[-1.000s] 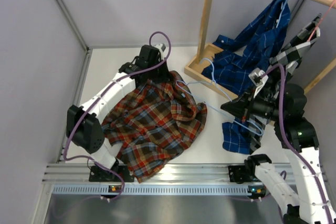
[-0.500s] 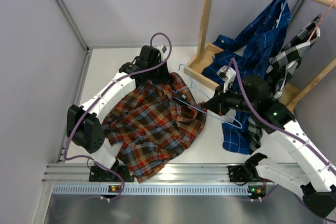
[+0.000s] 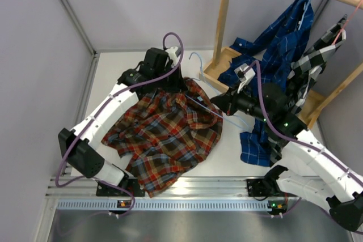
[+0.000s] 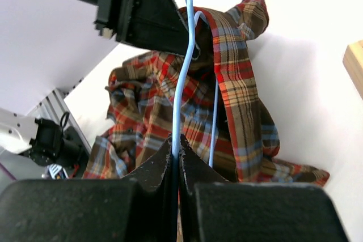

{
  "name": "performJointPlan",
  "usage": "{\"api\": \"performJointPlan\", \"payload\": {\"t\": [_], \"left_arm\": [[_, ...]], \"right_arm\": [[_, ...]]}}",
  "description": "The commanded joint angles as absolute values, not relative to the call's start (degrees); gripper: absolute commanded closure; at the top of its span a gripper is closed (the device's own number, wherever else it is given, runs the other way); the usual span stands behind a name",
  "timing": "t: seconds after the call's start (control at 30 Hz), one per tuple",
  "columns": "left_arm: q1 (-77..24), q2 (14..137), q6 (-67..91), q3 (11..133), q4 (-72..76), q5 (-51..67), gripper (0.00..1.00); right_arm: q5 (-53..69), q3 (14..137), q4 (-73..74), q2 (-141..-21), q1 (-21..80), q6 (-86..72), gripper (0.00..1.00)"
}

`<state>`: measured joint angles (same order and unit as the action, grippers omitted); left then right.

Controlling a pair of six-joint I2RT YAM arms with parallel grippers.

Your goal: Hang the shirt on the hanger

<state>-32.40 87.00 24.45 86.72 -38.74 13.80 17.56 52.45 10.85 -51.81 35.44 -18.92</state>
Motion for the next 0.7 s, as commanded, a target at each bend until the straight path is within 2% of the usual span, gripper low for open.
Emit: {"api": "performJointPlan", "payload": {"t": [0.0, 0.13, 0.3, 0.5, 0.67], "left_arm": [[-33.7, 83.1, 23.3, 90.3, -41.1, 13.3, 1.00], [-34.1, 82.3, 24.4, 89.9, -41.0, 12.0, 1.00], [-39.0, 83.3, 21.8, 91.9, -41.1, 13.4, 1.00], [-41.7, 80.9, 19.4, 92.5, -42.4, 11.2, 1.00], [-41.7, 81.3, 17.1, 92.5, -44.6, 8.9, 0.99]], "right_arm": [[12.0, 52.5, 0.6, -53.0, 38.1, -19.2, 1.00], [10.0, 49.5, -3.7, -51.9, 38.7, -19.9, 1.00], [23.6, 45.9, -13.1, -54.6, 38.6, -17.1, 1.00], [25.0, 41.3, -19.3, -55.9, 38.6, -16.5, 1.00], [24.5, 33.0, -35.5, -54.8, 38.7, -19.6, 1.00]]}}
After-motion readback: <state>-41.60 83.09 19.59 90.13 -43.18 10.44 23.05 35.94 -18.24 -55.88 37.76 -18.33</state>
